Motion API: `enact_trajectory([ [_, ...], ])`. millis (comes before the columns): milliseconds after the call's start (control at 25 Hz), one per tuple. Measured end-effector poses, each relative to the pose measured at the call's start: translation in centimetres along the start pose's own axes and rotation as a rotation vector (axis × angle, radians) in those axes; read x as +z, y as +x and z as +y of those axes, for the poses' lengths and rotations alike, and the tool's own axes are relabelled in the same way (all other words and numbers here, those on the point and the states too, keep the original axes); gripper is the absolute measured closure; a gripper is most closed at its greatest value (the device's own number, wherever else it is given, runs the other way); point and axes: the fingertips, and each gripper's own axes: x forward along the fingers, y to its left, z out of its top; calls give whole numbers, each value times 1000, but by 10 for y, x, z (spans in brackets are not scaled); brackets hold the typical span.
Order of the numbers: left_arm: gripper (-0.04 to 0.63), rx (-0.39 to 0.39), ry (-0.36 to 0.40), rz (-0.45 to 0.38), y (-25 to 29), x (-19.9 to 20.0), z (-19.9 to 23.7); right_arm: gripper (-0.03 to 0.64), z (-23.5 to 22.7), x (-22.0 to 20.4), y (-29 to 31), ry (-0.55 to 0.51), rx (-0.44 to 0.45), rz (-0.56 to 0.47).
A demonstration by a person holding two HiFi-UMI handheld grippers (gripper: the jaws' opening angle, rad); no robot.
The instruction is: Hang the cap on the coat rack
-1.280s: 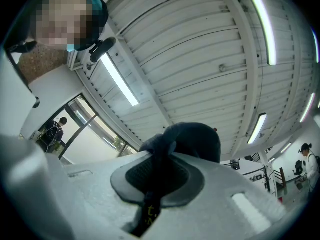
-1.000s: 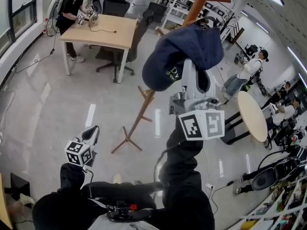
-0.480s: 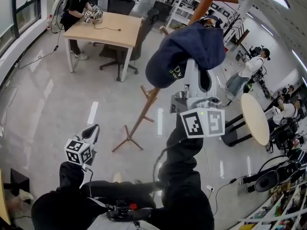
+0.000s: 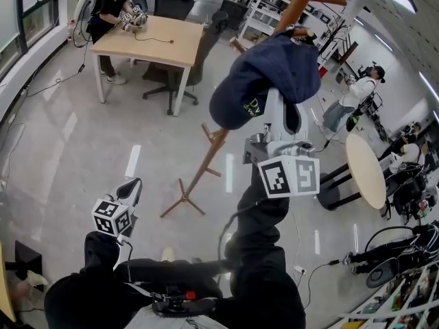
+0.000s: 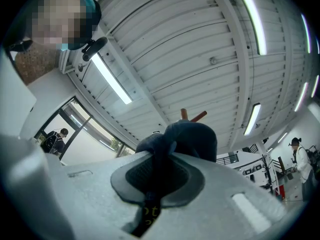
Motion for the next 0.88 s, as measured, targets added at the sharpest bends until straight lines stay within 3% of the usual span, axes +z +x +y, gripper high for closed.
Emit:
enact_trajectory([
  [880, 592, 7, -6, 29, 9, -9, 2, 603, -17, -40, -2, 45, -26, 46],
])
